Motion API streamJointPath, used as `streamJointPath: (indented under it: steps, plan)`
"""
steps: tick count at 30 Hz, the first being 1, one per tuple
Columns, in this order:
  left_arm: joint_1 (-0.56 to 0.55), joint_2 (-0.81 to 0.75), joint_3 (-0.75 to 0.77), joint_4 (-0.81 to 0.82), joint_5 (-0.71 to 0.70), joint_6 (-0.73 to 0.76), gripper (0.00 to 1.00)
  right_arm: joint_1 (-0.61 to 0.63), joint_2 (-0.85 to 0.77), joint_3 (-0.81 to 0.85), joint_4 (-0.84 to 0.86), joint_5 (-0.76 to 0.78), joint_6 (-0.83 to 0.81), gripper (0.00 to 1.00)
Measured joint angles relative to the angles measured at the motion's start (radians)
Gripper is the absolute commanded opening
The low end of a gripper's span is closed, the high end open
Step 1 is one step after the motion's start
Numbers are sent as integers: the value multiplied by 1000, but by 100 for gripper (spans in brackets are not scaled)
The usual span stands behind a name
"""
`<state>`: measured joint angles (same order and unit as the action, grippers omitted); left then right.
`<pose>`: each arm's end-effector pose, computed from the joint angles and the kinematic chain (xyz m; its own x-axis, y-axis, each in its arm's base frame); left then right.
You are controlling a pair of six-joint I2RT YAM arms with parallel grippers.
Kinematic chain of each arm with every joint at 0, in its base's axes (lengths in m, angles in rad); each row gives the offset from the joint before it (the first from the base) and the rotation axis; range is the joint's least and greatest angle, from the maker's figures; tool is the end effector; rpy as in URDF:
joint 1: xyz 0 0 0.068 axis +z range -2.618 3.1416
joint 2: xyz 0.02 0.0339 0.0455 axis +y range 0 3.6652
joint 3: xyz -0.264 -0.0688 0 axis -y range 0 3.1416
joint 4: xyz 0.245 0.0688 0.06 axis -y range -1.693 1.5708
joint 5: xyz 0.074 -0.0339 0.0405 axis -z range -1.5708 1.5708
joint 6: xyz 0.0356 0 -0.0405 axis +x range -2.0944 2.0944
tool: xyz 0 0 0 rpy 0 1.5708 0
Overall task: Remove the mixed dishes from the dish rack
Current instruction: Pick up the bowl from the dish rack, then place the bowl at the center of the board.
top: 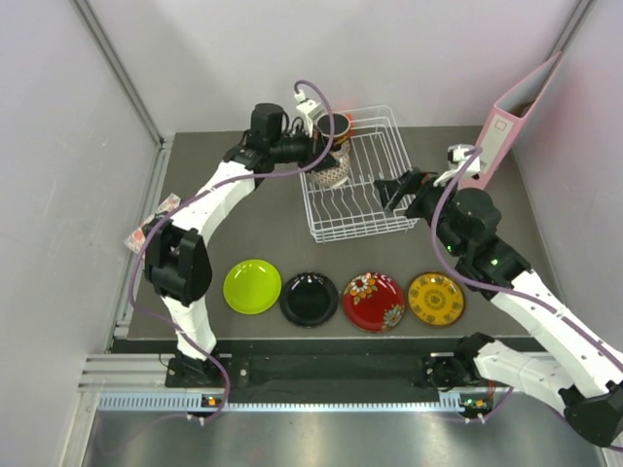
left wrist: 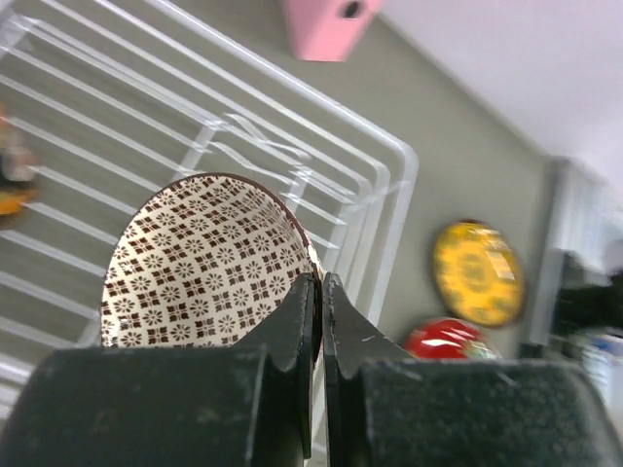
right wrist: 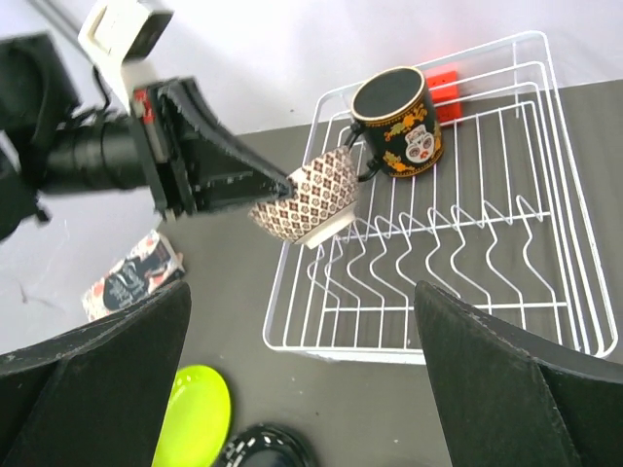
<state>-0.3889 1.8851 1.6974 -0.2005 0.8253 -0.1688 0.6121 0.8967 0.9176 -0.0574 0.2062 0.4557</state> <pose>0.4013 -0.1927 0.3406 -0.4942 0.0794 -0.8657 0.8151 0.3887 -0.4297 0.1742 0.1134 0.3809 -0.2006 0.3855 -0.9006 -0.3415 0.8341 0.4331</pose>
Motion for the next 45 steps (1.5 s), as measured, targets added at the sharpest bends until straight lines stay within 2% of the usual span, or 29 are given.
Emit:
streamJointPath:
  steps: [6, 8, 12, 17, 20, 26, 35, 45]
  plan:
    - [-110, -60, -40, -72, -348, 232, 0, -2, 60, 65, -57, 70, 53, 97]
    - [-176, -77, -89, -69, -479, 330, 0, -9, 100, 111, -106, 85, 64, 98]
    - [-277, -138, -271, -37, -604, 496, 0, -46, 196, 244, -194, 89, 69, 98]
    - [-330, -269, -492, -2, -608, 641, 0, -151, 264, 337, -270, 47, 68, 99]
    - [-340, -402, -603, 61, -585, 699, 0, -203, 296, 362, -311, 14, 61, 99]
    - [-357, -599, -684, 157, -513, 755, 0, -215, 354, 367, -358, -76, 50, 95]
    - [-369, -625, -715, 202, -449, 776, 0, -216, 404, 367, -390, -229, 11, 91]
    - [-400, -623, -727, 193, -440, 786, 0, -155, 419, 429, -439, -259, -63, 89]
